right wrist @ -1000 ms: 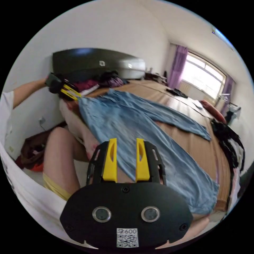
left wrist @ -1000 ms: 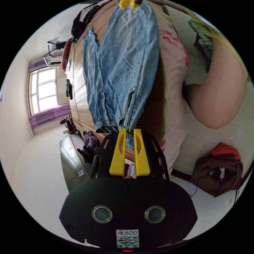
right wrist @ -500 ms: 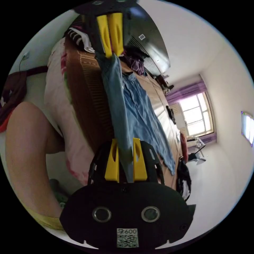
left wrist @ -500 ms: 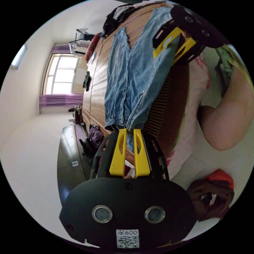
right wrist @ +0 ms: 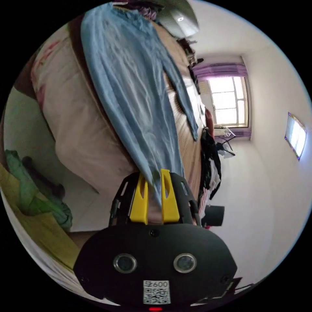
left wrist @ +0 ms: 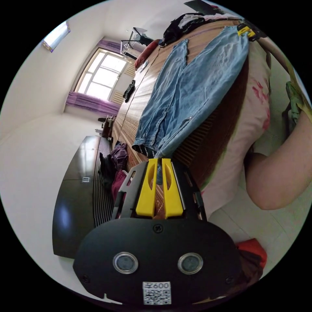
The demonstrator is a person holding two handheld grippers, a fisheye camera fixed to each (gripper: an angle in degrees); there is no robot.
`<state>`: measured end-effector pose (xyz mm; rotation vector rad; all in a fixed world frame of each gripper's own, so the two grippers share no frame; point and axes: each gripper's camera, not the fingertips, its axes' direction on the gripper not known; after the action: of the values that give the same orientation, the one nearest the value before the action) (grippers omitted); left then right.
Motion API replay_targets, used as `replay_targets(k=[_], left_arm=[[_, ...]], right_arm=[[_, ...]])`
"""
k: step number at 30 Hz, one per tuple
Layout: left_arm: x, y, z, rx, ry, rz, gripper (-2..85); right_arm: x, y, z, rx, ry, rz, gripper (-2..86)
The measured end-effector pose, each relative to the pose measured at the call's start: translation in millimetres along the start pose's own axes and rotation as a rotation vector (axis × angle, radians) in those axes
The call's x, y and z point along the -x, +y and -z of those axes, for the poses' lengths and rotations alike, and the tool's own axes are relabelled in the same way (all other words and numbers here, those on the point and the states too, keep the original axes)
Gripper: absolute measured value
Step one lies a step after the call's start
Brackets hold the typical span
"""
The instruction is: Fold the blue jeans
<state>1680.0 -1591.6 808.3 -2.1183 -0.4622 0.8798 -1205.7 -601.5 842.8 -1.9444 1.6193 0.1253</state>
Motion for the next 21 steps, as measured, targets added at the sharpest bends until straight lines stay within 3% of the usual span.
replay_targets(k=[3,8,14,21], left_arm=[[-4.9,-17.5,-9.7,0.021,0.033,0.046,2.4],[-16.0,-61.4,-27.6,0.055,0.065,0.092,1.9],[-32.7,-114.9,-46.4,0.130,0.090,0.066,1.6],[-28.2,-167.4,-27.7,0.124,0.125,-0.016,1.2]], right_arm=[[-38.8,9.7,-50.9,0.239,0.095,-0.015,0.7],[-80.1,37.8,-108.1,0.310,0.141,0.184,0.5],[-124.9,28.1,-110.7,0.168,0.038,0.370,-0.7],[-239.7,-14.5,-119.1,-0.009,-0.001,0.376,-0.8]])
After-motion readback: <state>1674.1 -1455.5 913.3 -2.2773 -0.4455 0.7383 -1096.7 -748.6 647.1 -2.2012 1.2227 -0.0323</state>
